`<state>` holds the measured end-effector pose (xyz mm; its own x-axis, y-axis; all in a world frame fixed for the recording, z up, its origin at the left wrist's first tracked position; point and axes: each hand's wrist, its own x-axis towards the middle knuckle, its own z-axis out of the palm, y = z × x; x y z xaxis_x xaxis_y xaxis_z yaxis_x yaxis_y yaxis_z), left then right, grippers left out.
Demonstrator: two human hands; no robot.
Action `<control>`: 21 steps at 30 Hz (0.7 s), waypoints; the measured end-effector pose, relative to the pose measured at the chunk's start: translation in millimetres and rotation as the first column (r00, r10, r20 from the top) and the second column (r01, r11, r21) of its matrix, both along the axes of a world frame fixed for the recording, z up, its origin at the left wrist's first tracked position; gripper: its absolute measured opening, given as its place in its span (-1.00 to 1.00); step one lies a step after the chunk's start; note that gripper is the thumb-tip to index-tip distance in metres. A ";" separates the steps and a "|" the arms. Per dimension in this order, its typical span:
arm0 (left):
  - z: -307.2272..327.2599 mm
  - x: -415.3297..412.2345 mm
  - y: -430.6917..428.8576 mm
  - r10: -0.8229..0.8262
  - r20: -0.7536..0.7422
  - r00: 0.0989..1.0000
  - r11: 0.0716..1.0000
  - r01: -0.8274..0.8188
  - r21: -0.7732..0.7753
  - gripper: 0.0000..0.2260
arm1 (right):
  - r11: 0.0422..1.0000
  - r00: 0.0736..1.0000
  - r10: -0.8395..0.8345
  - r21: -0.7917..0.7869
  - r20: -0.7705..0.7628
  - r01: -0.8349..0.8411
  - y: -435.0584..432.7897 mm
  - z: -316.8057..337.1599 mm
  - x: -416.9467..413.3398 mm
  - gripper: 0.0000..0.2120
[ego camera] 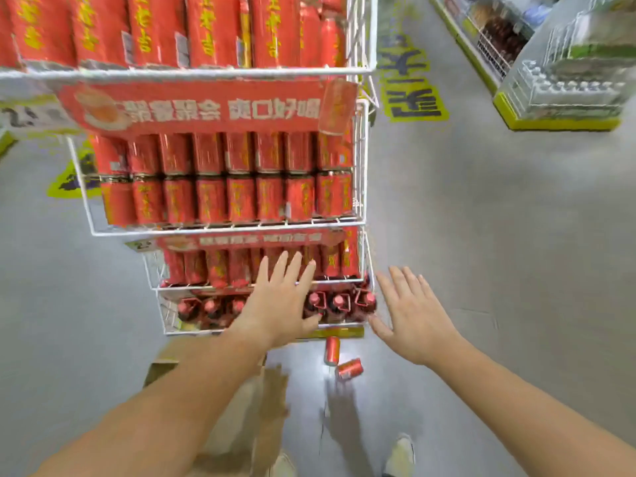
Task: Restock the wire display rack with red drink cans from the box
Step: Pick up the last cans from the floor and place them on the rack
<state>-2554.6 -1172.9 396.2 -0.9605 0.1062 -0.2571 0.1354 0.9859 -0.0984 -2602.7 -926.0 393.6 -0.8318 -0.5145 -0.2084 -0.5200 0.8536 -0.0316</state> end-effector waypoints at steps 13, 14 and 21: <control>-323.4 0.4 48.6 0.099 0.399 0.912 0.995 -0.095 -0.029 -0.21 | 0.982 0.908 -0.173 0.139 0.381 0.129 68.9 -334.3 31.2 -0.29; -351.5 2.3 51.2 0.127 0.414 0.901 0.991 -0.130 -0.022 -0.22 | 0.980 0.897 -0.188 0.140 0.401 0.143 70.3 -364.4 35.2 -0.31; -545.2 -10.6 56.1 0.191 0.549 0.814 0.978 -0.203 -0.039 -0.17 | 0.968 0.853 -0.187 0.239 0.487 0.076 69.5 -567.0 46.1 -0.11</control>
